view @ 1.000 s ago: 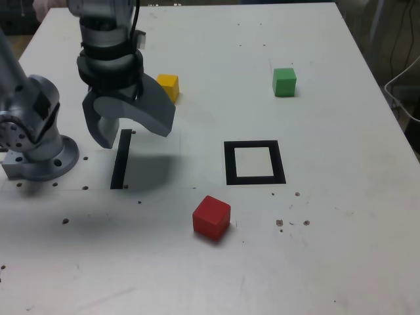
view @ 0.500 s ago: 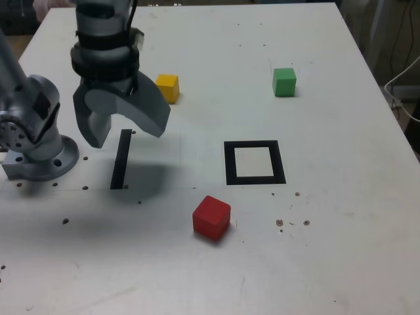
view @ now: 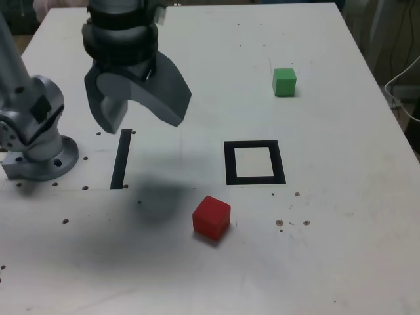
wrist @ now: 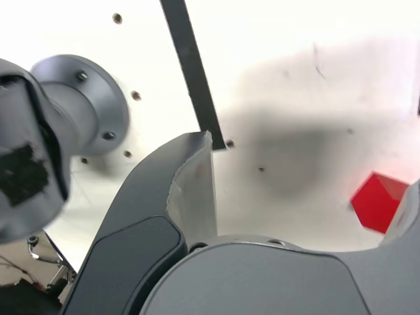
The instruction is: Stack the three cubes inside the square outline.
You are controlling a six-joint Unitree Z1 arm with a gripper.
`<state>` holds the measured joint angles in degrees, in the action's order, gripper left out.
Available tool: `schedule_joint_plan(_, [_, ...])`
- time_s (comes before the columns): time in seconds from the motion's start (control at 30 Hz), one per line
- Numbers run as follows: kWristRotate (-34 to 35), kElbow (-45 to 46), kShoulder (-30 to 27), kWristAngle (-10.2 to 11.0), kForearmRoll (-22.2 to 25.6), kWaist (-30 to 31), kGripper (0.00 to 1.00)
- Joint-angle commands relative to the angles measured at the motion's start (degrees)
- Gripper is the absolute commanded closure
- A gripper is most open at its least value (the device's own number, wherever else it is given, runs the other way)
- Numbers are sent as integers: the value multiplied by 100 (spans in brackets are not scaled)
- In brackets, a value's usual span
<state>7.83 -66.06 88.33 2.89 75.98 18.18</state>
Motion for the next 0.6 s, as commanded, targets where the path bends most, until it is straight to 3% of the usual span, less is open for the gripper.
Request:
schedule_joint_plan(0.0, [101,-103,53,-24,-8,131,0])
schedule_joint_plan(0.57, [676,-738,955,4,-186,881,1])
